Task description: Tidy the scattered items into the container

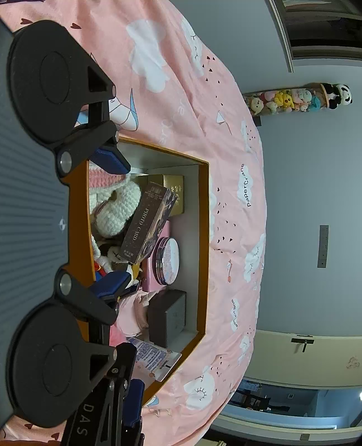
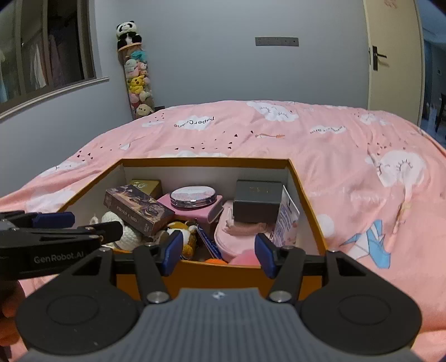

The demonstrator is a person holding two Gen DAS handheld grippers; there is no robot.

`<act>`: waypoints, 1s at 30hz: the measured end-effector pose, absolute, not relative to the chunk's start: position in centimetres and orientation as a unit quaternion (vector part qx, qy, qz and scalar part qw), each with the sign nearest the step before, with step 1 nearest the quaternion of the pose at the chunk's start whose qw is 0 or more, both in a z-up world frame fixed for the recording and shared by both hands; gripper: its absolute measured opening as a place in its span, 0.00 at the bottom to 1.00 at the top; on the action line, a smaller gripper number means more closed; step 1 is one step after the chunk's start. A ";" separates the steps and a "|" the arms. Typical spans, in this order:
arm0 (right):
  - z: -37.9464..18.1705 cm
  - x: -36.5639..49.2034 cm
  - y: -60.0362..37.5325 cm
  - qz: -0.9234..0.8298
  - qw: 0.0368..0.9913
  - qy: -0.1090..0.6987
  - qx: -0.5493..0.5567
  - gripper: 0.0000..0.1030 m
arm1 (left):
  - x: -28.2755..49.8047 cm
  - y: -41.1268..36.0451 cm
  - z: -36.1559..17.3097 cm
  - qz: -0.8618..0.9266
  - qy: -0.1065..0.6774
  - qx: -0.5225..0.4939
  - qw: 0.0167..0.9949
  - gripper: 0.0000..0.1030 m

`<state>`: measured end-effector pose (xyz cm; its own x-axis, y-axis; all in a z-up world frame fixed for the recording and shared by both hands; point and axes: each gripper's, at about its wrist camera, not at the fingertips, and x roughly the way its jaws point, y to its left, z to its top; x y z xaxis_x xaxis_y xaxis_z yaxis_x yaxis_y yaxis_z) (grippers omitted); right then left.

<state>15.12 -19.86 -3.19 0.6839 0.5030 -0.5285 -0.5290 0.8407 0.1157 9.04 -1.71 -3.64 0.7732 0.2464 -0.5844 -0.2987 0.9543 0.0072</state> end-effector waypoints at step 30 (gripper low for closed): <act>-3.7 14.9 -19.7 0.276 0.921 0.275 -0.020 0.61 | 9.2 -1.8 -3.8 0.138 0.310 -0.044 0.940 0.88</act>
